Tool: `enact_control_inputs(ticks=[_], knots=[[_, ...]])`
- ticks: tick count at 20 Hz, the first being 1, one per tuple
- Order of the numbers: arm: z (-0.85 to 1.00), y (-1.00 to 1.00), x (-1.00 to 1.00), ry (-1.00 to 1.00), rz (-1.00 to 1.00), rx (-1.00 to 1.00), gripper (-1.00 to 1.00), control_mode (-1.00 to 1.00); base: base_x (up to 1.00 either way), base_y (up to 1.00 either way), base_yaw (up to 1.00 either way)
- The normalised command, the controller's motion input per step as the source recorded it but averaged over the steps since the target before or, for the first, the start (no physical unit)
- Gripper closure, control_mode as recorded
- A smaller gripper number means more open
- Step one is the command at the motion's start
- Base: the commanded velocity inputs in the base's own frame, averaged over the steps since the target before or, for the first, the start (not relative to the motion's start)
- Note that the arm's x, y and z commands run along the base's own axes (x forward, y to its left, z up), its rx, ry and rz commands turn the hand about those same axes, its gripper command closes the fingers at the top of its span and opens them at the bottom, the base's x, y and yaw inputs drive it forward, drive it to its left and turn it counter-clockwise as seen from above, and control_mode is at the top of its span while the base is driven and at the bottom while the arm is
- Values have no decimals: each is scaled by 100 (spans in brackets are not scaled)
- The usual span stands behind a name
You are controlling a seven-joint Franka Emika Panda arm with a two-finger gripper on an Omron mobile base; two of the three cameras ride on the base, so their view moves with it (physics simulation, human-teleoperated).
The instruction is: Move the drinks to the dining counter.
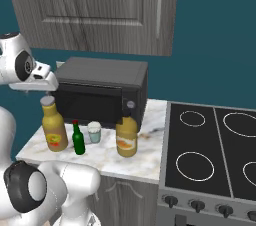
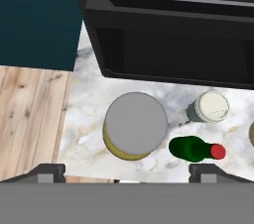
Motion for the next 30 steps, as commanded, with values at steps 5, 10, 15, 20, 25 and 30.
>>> enact_control_inputs(ticks=[5,10,15,20,25,30], knots=[[-25,10,0,8,1,0,-100,-100,0,0,0],[-14,-4,-1,9,0,0,-100,-100,0,0,0],[0,-6,0,1,0,0,-100,-100,0,0,0],[-2,0,0,0,0,-2,-100,-100,0,0,0],[-3,-14,0,0,0,0,-100,-100,0,0,0],[0,-18,0,0,0,0,-100,-100,0,0,0]])
